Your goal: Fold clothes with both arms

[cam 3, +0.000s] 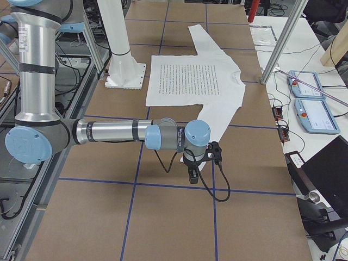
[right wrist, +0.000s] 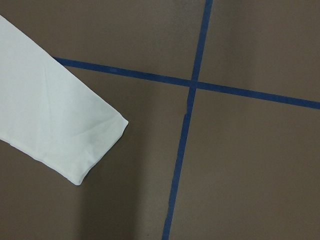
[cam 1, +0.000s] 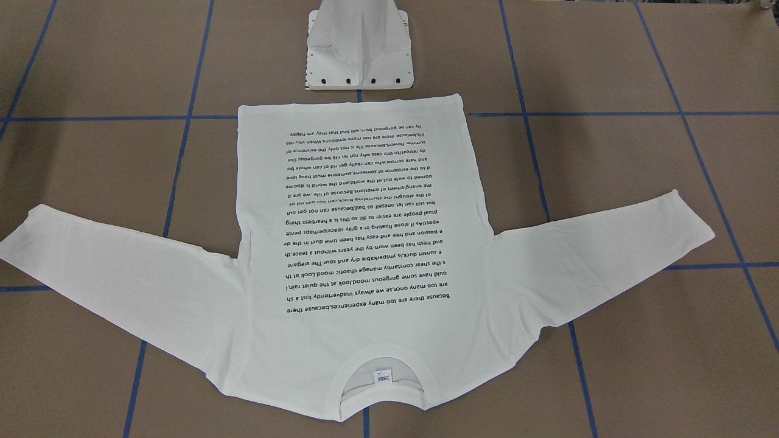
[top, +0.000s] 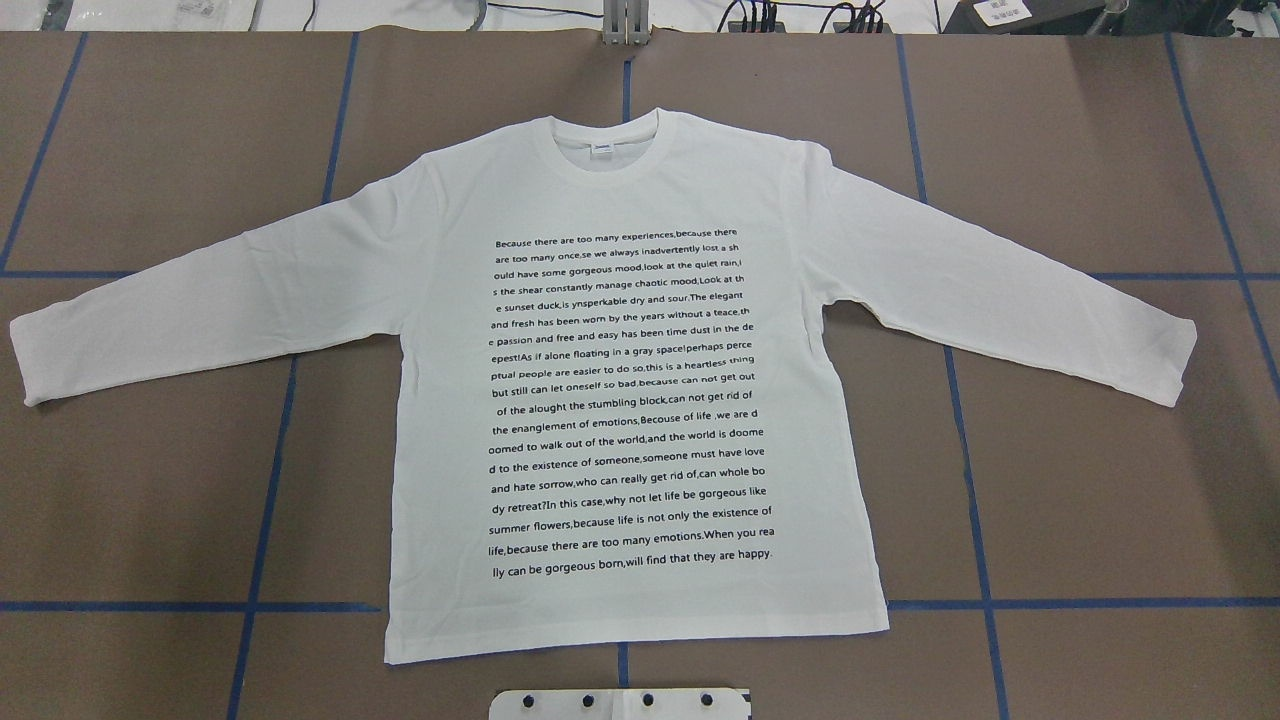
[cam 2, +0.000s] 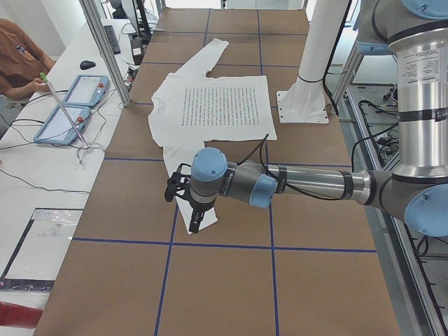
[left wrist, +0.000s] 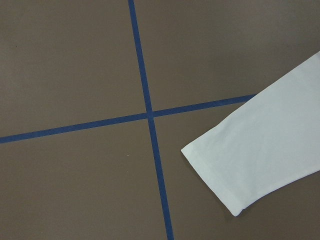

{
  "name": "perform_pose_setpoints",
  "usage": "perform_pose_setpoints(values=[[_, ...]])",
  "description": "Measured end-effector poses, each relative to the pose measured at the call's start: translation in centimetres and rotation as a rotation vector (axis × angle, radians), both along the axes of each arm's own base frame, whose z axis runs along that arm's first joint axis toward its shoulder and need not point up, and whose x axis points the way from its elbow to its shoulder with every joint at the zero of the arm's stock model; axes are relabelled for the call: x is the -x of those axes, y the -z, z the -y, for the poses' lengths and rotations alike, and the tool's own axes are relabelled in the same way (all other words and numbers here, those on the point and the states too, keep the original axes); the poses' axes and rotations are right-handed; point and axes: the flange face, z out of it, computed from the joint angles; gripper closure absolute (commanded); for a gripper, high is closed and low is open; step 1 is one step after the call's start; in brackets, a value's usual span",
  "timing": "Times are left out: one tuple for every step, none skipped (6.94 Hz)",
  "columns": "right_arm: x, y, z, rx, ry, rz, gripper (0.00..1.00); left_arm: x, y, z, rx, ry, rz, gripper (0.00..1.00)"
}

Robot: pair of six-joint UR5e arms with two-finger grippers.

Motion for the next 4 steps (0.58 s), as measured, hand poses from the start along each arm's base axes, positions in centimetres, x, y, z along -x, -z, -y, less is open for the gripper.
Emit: perform_pose_setpoints(values=[[0.0,-0.1,-0.1,0.0,0.001,-0.004,0.0,-0.1,0.8,-0.1,0.001,-0.001,0.011,0.0],[0.0,-0.2,-0.2,0.002,0.001,-0.004,0.0,-0.2,1.5,-0.3,-0.001,0.0,0.03,0.0],[0.0,-0.5,-0.3,0.008,0.0,0.0,0.0,-0.2,2.0,-0.7,-0.006,0.0,0.038,0.0],[0.1,-0.9,-0.4,0.019,-0.003,0.006,0.0,-0.3,2.0,-1.2,-0.005,-0.002,0.039,0.0]])
